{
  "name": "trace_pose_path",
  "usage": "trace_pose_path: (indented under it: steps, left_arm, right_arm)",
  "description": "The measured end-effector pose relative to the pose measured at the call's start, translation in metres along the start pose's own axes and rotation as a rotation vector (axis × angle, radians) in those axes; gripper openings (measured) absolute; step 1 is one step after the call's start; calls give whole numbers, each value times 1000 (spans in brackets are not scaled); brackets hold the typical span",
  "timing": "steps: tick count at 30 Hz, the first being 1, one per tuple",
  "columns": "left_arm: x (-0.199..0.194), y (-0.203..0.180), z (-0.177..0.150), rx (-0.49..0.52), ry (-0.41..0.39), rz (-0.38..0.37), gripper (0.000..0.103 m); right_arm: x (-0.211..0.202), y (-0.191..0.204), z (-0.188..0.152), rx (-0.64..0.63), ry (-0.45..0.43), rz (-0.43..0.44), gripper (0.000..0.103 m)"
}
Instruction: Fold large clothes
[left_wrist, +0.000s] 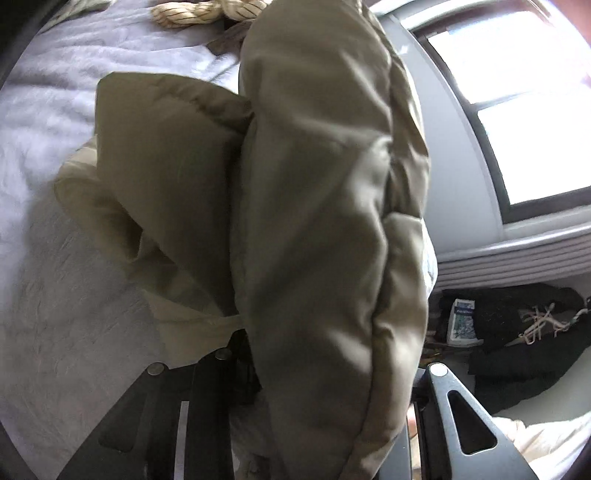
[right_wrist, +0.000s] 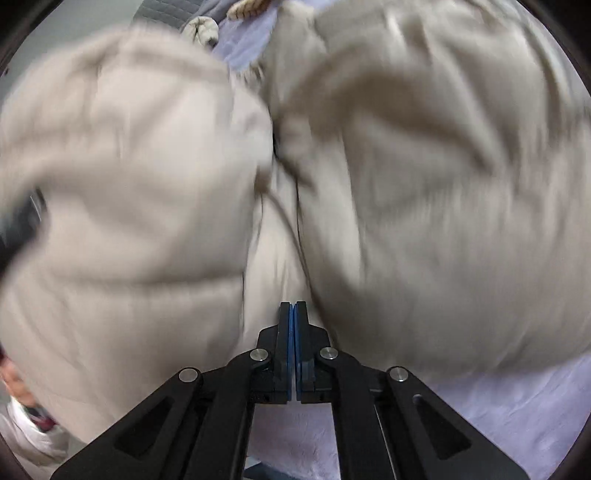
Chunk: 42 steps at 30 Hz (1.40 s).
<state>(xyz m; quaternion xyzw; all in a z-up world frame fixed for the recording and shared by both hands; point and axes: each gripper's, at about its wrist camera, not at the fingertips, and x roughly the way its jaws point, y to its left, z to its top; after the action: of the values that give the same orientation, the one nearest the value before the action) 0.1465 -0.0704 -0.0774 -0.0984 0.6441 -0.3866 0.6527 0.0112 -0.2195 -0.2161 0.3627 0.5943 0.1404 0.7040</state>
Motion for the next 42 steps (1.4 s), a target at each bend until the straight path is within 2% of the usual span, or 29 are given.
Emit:
trace_pose_path:
  steps: [5, 7, 8, 11, 15, 17, 18, 19, 20, 25, 29, 30, 32, 33, 35, 36, 38, 39, 40, 42]
  left_arm:
    - [39, -45, 5, 83, 60, 91, 34]
    - [56, -60, 8, 104, 75, 86, 43]
    - [67, -69, 11, 106, 83, 69, 52]
    - [88, -81, 14, 110, 96, 53, 64]
    - [135, -93, 31, 101, 141, 57, 65]
    - [148, -93, 38, 71, 154, 39, 65]
    - [153, -93, 42, 51, 159, 35, 65]
    - [152, -91, 44, 37, 162, 36, 65]
    - [140, -74, 38, 28, 166, 39, 65]
    - [128, -75, 17, 45, 181, 84, 65]
    - [141, -121, 43, 64, 191, 123, 65]
    - [139, -129, 44, 81, 196, 137, 65]
    - [132, -148, 52, 124, 191, 140, 65]
    - [124, -155, 51, 159, 175, 131, 65]
    - [99, -174, 50, 247, 102, 111, 65]
    - [84, -178, 49, 287, 44, 126, 65]
    - [51, -176, 47, 353, -122, 242, 65]
    - [37, -168, 49, 356, -173, 292, 65]
    - [25, -152, 49, 334, -253, 389, 65]
    - [32, -125, 37, 276, -300, 484, 65]
  right_arm:
    - [14, -24, -3, 105, 8, 84, 2]
    - [-1, -31, -6, 105, -15, 93, 2]
    - [-10, -35, -9, 107, -28, 91, 2]
    - [-47, -52, -21, 125, -88, 71, 2]
    - [-96, -64, -35, 120, -180, -33, 5]
    - [-115, -62, -41, 97, -222, -79, 36]
    - [-122, -61, -43, 87, -237, -86, 71]
    - [-130, -56, -46, 65, -264, -80, 79]
    - [-136, -53, -47, 47, -274, -70, 79]
    - [-147, -18, -46, -78, -327, -89, 79]
    - [-143, -2, -37, -141, -383, -159, 79]
    - [-142, -2, -29, -142, -398, -183, 75]
    - [-134, -2, -15, -128, -430, -247, 35]
    - [-134, -8, -10, -108, -431, -255, 20]
    - [-138, -21, -4, -66, -434, -224, 20]
    - [-139, -27, -3, -59, -429, -224, 20]
    - [-144, -34, -3, -63, -427, -244, 20]
    - [-148, -39, -4, -63, -426, -244, 20]
    - [-147, -37, -3, -67, -426, -242, 19]
    - [-145, -29, -8, -89, -434, -257, 15]
